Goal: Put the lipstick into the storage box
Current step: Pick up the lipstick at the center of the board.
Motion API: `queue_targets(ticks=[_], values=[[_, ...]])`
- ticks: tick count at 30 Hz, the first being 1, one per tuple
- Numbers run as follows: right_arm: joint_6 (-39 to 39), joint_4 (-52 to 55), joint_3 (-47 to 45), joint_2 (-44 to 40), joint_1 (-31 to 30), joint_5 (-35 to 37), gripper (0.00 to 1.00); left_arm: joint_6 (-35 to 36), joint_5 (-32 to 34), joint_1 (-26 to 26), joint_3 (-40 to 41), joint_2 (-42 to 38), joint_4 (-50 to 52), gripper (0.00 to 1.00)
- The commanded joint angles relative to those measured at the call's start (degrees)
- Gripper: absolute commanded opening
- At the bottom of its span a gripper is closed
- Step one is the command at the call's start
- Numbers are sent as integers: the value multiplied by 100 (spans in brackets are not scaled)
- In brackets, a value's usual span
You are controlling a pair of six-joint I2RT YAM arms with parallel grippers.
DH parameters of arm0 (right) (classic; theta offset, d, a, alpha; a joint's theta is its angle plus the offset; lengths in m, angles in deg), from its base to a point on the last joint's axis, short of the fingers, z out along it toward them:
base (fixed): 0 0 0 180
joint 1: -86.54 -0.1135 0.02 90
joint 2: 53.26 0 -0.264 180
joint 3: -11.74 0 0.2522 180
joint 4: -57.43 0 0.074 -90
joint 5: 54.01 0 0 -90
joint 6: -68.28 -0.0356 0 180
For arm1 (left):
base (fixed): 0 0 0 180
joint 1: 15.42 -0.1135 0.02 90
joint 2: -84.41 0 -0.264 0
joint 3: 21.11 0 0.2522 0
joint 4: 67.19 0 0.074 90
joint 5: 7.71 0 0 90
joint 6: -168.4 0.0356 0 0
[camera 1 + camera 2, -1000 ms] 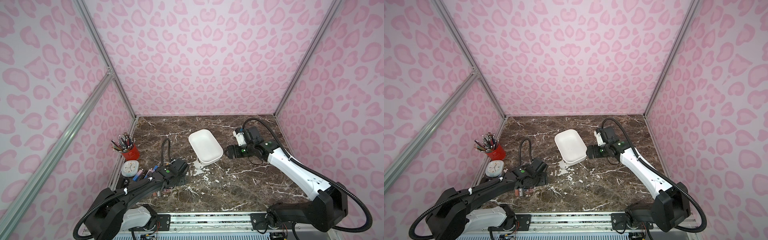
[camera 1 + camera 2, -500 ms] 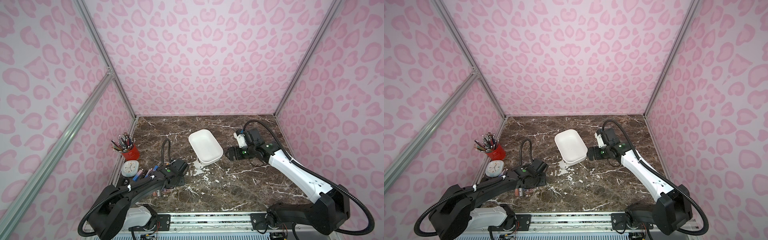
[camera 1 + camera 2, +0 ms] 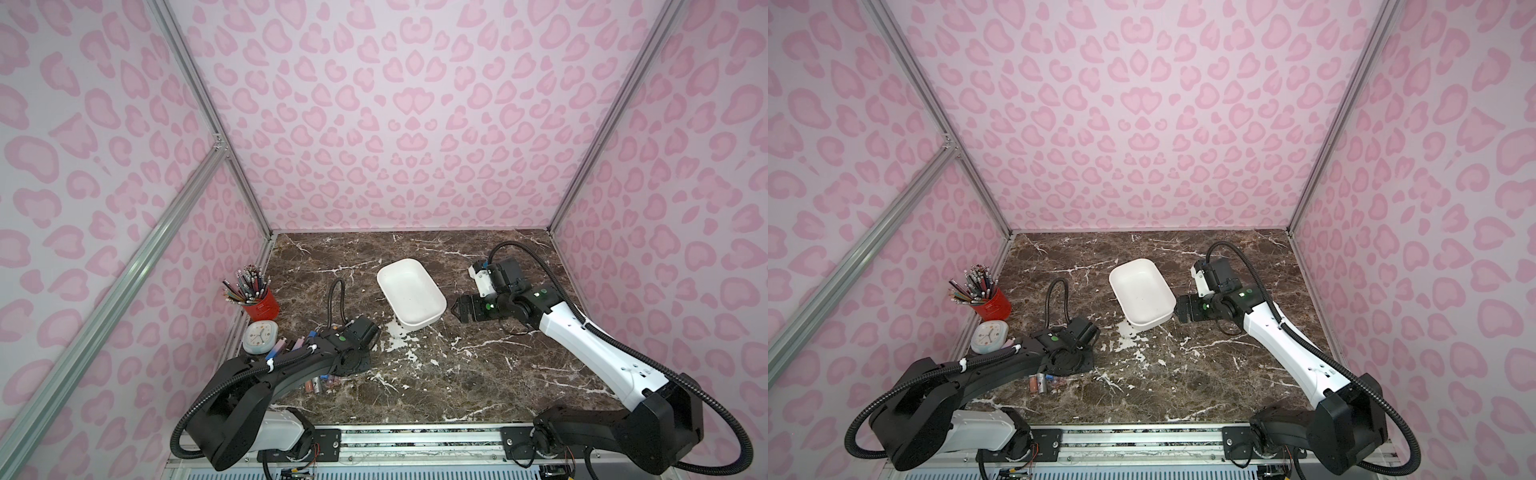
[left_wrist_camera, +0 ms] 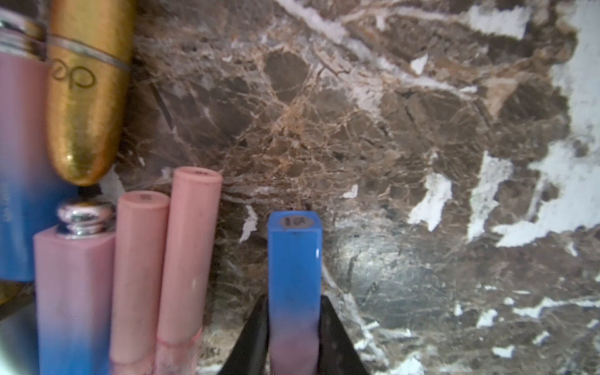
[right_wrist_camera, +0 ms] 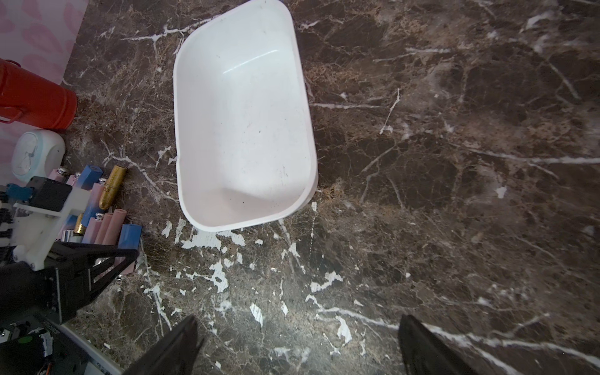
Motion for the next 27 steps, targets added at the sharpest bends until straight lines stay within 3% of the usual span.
queue_targets(ticks=[1,6,12,20,27], values=[[-1,-28,-58,-13,28,26,99,56,-82,-7,-94,144,-67,16],[33,-58,-43,-13,102,-14,99,141,-117,-2,-260,388,-43,5],[99,-38,-45,-55,216,-66,99,314,-74,6,-779,501,316,3],[165,-57,-41,13,385,-154,99,775,302,11,-2344,621,1262,3],[192,-64,51,125,528,-166,99,1311,362,2,-3988,1425,1547,3]])
